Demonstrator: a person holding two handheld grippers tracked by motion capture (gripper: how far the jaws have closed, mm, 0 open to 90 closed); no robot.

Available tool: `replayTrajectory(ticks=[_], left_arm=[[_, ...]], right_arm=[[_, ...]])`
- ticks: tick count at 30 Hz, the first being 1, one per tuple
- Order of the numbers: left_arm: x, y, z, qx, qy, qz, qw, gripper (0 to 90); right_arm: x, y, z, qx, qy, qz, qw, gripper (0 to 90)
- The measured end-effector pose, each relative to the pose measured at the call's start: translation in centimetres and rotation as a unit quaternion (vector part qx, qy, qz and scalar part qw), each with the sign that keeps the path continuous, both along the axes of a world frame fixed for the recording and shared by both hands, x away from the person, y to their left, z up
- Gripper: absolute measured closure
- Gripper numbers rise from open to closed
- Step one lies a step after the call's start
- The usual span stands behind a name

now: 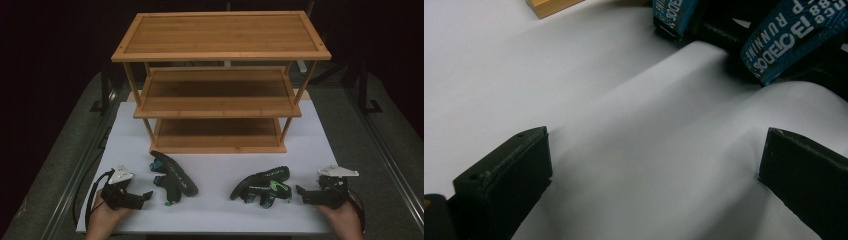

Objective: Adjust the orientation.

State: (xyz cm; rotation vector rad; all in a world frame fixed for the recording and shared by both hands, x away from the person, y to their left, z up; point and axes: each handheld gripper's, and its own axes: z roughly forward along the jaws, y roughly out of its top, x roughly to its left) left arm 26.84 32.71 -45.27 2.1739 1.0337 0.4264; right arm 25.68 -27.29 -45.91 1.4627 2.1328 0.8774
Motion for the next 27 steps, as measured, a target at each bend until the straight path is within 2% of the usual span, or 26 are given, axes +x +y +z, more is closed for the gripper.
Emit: replayTrajectory(ticks=[13,16,20,21,22,25,27], left_arm=[[0.0,-0.1,0.0,0.004,-0.002,0.000,1.0000,0.0],[-0.3,-0.2,0.1,0.005,-0.008,-0.017,0.9998,0.0],[-0.6,-0.1,0.2,-0.002,-0.013,-0.024,0.9996,0.2],[-0.8,0.0,0.3,-0.007,-0.016,-0.031,0.9994,4.1],[-0.9,0.2,0.3,-0.012,-0.017,-0.037,0.9991,13.6],[-1.2,0.4,0.4,-0.027,-0.015,-0.056,0.9979,17.2],[-1.4,0.4,0.7,-0.041,-0.018,-0.079,0.9959,32.9]], right_arm=[[0.0,0.0,0.0,0.001,0.000,0.000,1.0000,0.0],[0.0,0.0,0.0,0.000,-0.001,0.000,1.0000,0.0],[0.0,0.0,0.0,0.000,-0.002,0.000,1.0000,0.0],[0.0,0.0,0.0,0.000,-0.001,0.000,1.0000,0.0],[0.0,0.0,0.0,0.000,0.000,0.000,1.0000,0.0],[0.0,0.0,0.0,0.000,0.000,0.000,1.0000,0.0],[0.0,0.0,0.0,-0.001,0.000,0.000,1.0000,0.0]])
